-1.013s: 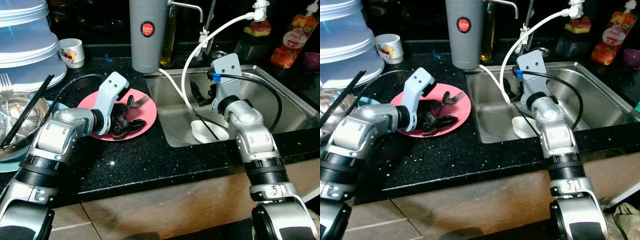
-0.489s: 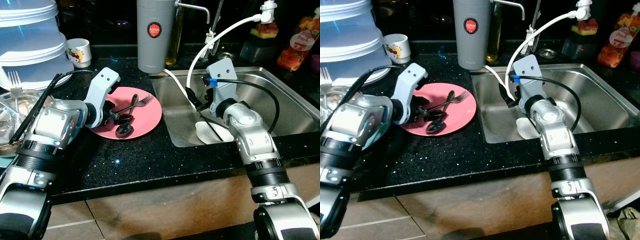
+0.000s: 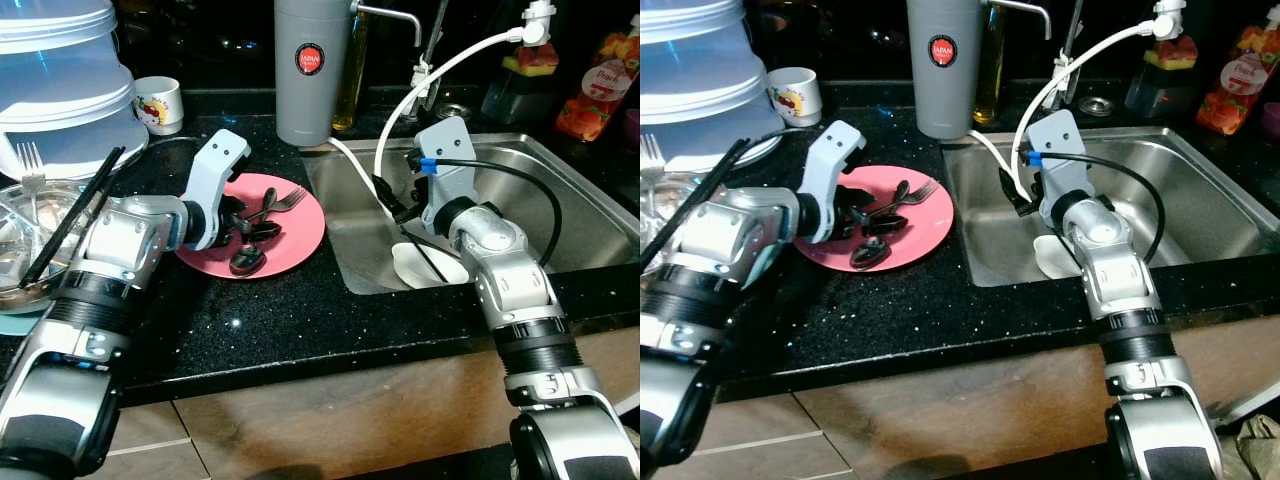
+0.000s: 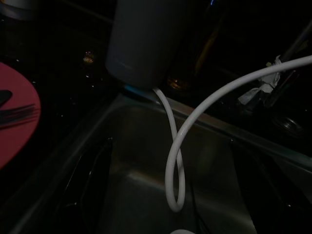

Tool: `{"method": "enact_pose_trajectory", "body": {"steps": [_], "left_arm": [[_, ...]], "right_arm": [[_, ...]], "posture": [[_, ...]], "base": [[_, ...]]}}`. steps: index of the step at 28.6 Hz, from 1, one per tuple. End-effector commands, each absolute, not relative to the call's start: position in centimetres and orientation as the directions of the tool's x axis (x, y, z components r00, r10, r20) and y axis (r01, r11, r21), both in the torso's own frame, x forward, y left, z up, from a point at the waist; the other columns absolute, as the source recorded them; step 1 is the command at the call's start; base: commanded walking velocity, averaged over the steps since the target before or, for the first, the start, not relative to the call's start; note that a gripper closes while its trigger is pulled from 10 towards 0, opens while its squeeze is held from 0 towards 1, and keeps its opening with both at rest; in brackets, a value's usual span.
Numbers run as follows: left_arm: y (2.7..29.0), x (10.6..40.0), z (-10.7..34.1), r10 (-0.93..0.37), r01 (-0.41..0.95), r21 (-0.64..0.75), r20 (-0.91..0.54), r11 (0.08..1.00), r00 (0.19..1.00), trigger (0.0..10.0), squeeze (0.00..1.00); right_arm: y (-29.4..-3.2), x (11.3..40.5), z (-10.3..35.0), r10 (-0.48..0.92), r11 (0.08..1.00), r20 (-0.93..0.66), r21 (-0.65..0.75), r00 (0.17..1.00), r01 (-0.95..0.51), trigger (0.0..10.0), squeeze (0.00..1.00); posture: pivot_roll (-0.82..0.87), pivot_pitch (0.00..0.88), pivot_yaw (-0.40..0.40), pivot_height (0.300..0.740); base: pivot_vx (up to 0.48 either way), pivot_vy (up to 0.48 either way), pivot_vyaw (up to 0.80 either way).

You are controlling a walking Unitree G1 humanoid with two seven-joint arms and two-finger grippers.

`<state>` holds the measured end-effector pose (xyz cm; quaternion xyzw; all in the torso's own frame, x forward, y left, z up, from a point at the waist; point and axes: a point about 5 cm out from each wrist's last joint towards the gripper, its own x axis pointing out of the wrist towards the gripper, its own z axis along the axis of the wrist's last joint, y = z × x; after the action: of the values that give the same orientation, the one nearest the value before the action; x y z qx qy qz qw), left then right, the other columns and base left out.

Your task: Kitchen organization

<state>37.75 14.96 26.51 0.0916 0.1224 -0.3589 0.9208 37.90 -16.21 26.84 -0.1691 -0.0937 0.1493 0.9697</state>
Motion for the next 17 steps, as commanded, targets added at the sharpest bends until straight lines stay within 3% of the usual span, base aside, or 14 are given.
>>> {"method": "enact_pose_trajectory", "body": {"steps": [1,17], "left_arm": [[14.4,37.8,26.6,-0.655,0.700,0.066,-0.301,0.711,0.693,10.0,0.00],[14.6,38.1,24.9,-0.622,0.730,0.112,-0.447,0.674,0.643,10.0,0.00]], "right_arm": [[-16.4,37.7,26.6,0.326,0.894,0.129,-0.365,0.937,-0.261,10.0,0.00],[-16.5,37.7,26.2,0.322,0.900,0.119,-0.346,0.939,-0.265,10.0,0.00]], "posture": [[0.04,0.104,-0.016,0.740],[0.05,0.105,-0.007,0.740]], "base": [[0.000,0.000,0.00],[0.000,0.000,0.00]]}}
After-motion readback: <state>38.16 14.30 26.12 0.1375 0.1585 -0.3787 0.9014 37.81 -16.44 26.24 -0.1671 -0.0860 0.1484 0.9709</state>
